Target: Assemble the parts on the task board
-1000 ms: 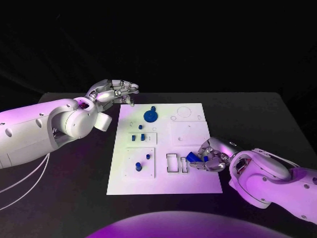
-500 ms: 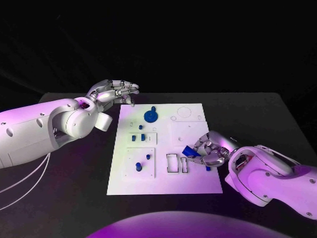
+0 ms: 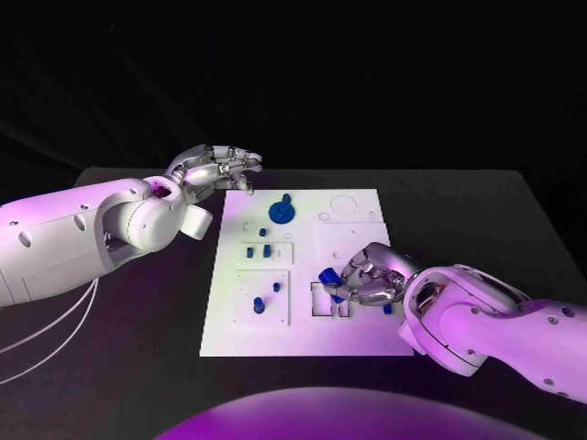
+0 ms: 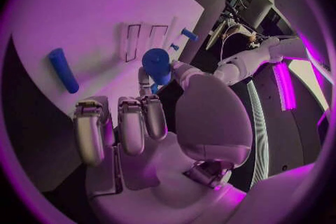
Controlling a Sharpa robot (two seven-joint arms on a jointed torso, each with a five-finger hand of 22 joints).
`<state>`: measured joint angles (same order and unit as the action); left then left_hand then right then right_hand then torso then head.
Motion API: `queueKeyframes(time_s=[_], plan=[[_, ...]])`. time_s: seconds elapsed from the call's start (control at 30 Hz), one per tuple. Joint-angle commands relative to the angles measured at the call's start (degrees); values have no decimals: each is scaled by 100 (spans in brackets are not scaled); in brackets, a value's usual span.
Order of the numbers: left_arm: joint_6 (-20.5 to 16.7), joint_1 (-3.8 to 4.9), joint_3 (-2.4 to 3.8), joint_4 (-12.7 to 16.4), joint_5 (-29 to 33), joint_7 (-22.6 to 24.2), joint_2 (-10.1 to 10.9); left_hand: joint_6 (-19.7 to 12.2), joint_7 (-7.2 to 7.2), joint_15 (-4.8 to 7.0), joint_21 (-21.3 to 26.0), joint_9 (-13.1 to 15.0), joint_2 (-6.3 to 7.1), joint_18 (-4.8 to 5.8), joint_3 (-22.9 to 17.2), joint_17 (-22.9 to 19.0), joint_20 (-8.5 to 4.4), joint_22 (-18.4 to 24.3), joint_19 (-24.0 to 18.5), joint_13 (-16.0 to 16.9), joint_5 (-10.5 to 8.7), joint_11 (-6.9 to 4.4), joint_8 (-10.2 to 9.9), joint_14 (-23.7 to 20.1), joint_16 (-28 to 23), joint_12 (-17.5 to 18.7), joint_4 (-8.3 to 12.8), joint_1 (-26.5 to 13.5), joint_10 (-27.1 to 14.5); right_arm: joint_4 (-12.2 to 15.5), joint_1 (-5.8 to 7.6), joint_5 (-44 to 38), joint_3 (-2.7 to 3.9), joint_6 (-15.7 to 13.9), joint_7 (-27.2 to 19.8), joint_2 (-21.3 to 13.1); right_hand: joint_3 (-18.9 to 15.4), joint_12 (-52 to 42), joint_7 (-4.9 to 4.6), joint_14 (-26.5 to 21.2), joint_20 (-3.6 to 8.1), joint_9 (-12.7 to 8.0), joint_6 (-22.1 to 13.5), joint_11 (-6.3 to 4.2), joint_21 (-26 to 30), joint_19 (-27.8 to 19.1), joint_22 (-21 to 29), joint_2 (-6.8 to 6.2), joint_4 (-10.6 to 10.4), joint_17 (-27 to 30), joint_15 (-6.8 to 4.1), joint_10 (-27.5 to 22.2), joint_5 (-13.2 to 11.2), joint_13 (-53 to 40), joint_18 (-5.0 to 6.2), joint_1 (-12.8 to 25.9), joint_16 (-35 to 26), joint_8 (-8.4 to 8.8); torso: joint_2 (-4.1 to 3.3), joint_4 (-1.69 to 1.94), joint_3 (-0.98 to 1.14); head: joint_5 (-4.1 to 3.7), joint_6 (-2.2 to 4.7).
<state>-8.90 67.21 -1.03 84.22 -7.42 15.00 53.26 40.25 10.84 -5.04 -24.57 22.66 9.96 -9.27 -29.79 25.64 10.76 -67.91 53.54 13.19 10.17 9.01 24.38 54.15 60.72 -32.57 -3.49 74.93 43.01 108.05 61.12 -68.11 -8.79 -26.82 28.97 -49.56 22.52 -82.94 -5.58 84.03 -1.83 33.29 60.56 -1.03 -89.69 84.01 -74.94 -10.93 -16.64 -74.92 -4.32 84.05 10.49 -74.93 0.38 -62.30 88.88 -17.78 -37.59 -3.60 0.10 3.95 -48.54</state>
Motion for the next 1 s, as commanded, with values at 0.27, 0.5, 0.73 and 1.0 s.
queueKeyframes(time_s=[0.27, 0.5, 0.73, 1.0], plan=[[7, 4, 4, 38, 17, 7, -3, -40, 127, 10, 19, -5, -61, -107, -14, 6, 15, 6, 0, -10, 30, 3, 41, -25, 0, -29, 1, -24, -54, -147, -77, -73, -5, 490, 120, 189, -98, -80, 336, 554, 34, 107, 416, -72, -31, 599, -1506, -19, 11, -1316, -67, 307, -111, -1051, -38, 297, 30, -25, -5, 4, 3, 38, -34], [6, 4, 4, 48, 15, 9, 9, -40, 127, 10, 19, -5, -61, -107, -14, 6, 15, 6, 0, -10, 30, 3, 41, -25, 0, -29, 1, -24, -54, -204, -95, -150, -6, 546, 132, 227, -114, -80, 342, 554, 38, 118, 429, -77, -31, 599, -1506, -28, 14, -1317, -71, 308, -123, -1052, -38, 319, 30, -33, -9, 0, 2, 49, -57], [-4, 5, 4, 55, 15, 16, 24, -40, 127, 10, 19, -5, -61, -107, -14, 6, 15, 6, 0, -10, 30, 3, 41, -25, 0, -29, 1, -24, -54, -340, -117, -293, -7, 502, 98, 283, -289, -75, 356, 555, 54, 180, 442, -91, -31, 599, -1506, 3, -3, -1320, -86, 312, -248, -1064, -38, 598, 31, -44, -5, 4, 12, 66, -54], [-22, 5, 4, 57, 15, 32, 29, -44, 128, 10, 19, -7, -65, -107, -15, 7, 15, 7, 1, -13, 46, 3, 47, -28, 1, -34, 4, -27, -59, -365, -148, -535, -8, 431, 41, 332, -1648, -45, 351, 554, 53, 347, 420, -87, -31, 599, -1506, 363, -26, -1319, -82, 313, -512, -1086, -38, 1437, 28, -40, -6, -1, 10, 77, -59]])
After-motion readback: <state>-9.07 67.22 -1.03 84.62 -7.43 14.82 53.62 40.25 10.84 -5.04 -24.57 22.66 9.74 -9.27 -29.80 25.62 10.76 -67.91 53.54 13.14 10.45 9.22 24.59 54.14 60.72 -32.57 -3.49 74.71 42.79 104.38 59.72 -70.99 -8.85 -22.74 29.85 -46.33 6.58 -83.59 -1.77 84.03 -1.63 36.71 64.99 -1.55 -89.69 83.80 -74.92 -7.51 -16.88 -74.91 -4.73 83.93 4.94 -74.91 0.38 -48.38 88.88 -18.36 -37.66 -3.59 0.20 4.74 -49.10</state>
